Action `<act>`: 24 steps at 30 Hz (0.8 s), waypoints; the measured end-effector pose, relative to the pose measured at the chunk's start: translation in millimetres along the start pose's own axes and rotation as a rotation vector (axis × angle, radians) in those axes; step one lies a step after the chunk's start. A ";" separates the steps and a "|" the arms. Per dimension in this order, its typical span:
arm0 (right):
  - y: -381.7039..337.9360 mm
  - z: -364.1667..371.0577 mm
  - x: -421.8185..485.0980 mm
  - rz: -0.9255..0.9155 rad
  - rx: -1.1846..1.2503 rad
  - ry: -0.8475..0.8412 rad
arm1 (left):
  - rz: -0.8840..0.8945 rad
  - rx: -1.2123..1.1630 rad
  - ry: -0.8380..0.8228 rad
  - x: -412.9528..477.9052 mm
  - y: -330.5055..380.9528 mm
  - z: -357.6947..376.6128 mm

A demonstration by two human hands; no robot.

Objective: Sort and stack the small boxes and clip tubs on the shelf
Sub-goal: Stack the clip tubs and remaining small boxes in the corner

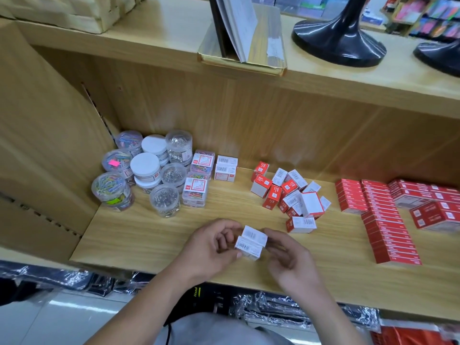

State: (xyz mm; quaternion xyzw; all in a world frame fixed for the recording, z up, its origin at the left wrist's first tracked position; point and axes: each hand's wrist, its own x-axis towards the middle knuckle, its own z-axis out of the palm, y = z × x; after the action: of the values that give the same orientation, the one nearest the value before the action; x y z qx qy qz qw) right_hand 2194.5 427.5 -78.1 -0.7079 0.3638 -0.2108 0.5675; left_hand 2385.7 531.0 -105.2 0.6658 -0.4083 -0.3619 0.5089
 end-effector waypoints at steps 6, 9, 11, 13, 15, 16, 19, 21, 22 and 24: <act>1.2 4.8 1.0 -0.094 -0.296 0.048 | 0.088 0.149 -0.009 1.4 -4.2 1.7; 0.0 8.9 7.0 -0.069 -0.296 0.074 | 0.135 0.190 0.007 -0.3 -4.6 2.8; 0.9 13.9 10.8 -0.044 -0.294 0.080 | 0.177 0.219 0.020 -3.4 -3.9 4.6; 0.0 19.0 16.3 -0.033 -0.307 0.086 | 0.213 0.261 0.055 -5.6 -0.7 6.8; -5.0 24.2 24.9 -0.056 -0.368 0.080 | 0.231 0.317 0.101 -4.6 4.7 5.3; -8.5 27.2 30.3 -0.056 -0.390 0.072 | 0.230 0.352 0.117 -2.7 7.1 2.4; -19.2 33.6 48.8 -0.041 -0.405 0.050 | 0.212 0.452 0.126 3.8 11.7 -10.6; -25.0 36.9 59.8 -0.055 -0.434 0.031 | 0.205 0.472 0.148 7.9 16.0 -20.8; -27.3 38.6 64.7 -0.058 -0.432 0.018 | 0.215 0.477 0.173 9.3 18.8 -25.8; -30.6 43.7 75.0 -0.059 -0.424 0.009 | 0.237 0.482 0.232 10.3 24.8 -36.7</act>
State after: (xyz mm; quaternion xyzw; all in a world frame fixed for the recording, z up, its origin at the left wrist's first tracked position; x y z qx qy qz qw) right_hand 2282.5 402.1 -69.1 -0.8208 0.3819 -0.1491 0.3978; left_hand 2418.4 531.9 -73.6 0.7521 -0.4964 -0.1140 0.4182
